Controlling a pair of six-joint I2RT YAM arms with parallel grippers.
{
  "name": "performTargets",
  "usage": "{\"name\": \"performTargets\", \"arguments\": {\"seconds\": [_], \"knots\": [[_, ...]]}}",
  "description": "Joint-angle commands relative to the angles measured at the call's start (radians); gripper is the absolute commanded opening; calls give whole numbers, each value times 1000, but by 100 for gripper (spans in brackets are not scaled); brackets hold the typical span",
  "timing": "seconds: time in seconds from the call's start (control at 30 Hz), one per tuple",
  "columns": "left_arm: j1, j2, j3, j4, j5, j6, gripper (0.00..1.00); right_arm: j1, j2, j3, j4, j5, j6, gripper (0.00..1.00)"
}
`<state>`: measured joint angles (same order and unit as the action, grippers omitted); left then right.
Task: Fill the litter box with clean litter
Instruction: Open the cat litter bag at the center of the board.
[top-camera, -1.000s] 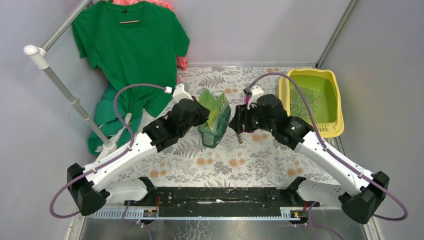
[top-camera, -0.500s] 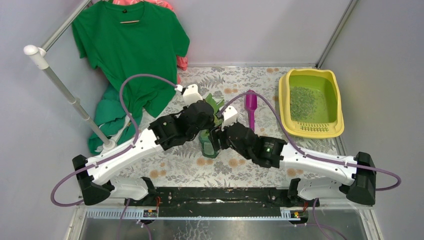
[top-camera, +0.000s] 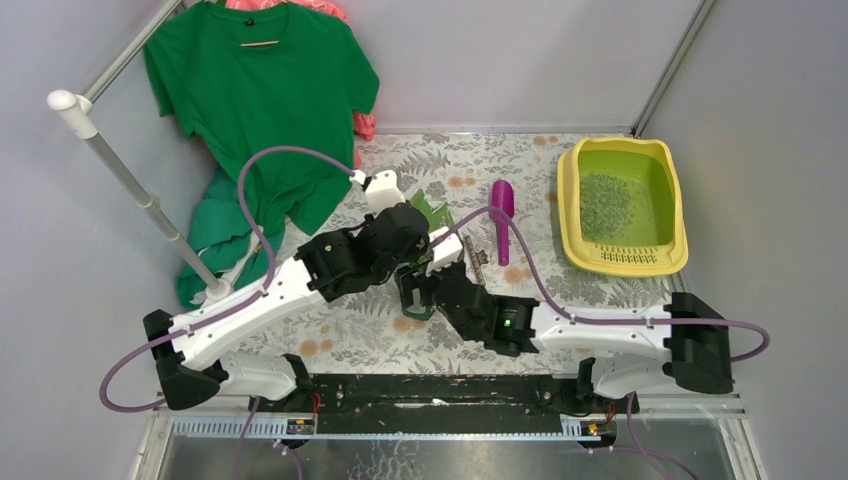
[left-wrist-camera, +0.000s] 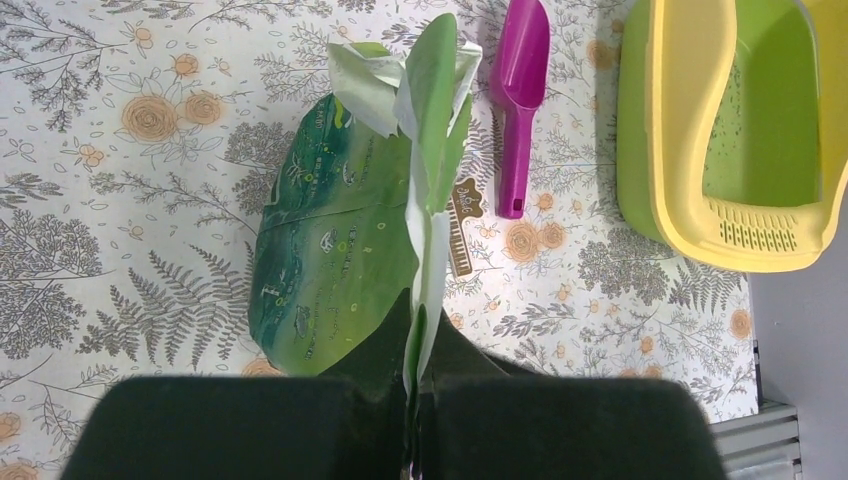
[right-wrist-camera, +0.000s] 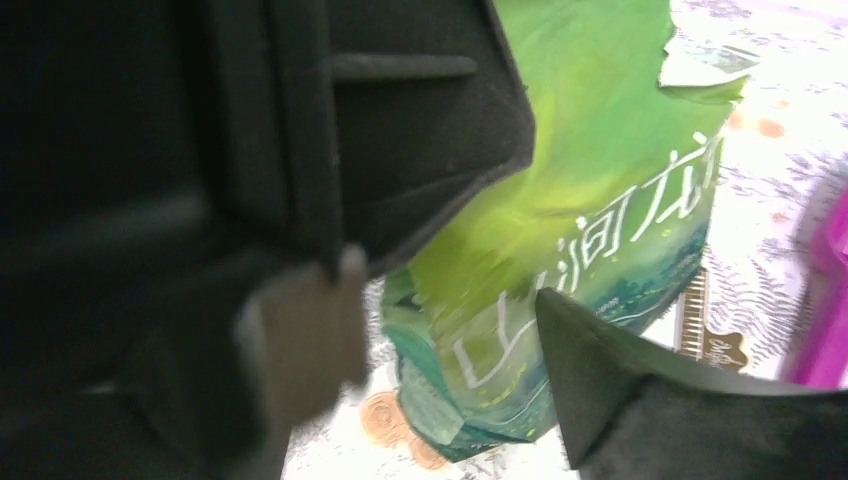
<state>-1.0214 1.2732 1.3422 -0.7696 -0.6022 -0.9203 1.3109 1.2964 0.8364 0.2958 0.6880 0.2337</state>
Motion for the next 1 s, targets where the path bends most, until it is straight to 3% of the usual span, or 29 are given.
{"name": "performTargets", "arguments": {"seconds": [0.0,0.07,0.13,0.17,0.23,0.27,0.5,0.7,0.77,0.87,0.9,0.97], "knots": [[-10,-69,104,188,-79,-5,0,2,87,102,3,194,47,59],[-10,-83,106,174,-92,1,0,4,87,128,-101,242,85,31],[-8,-106,110,160,-108,26,0,3,47,121,-181,253,75,22],[-9,-119,112,160,-116,45,8,3,16,103,-189,239,43,15],[-8,-152,119,156,-135,86,35,1,-55,55,-175,190,-94,5],[-8,-167,126,151,-151,99,42,1,-88,46,-201,194,-139,0],[-6,-213,152,115,-226,143,56,-159,-324,4,-411,-99,-307,0],[27,-176,71,139,-190,114,62,-303,-374,-38,-382,-188,-364,0],[88,-161,29,161,-113,104,65,-347,-348,-16,-395,-203,-357,0],[265,-140,-70,253,138,106,69,-373,-353,-14,-384,-173,-341,0],[331,-124,-99,286,232,104,70,-377,-367,-19,-375,-183,-324,4],[418,-88,-148,332,340,106,69,-378,-396,-38,-356,-223,-292,24]]}}
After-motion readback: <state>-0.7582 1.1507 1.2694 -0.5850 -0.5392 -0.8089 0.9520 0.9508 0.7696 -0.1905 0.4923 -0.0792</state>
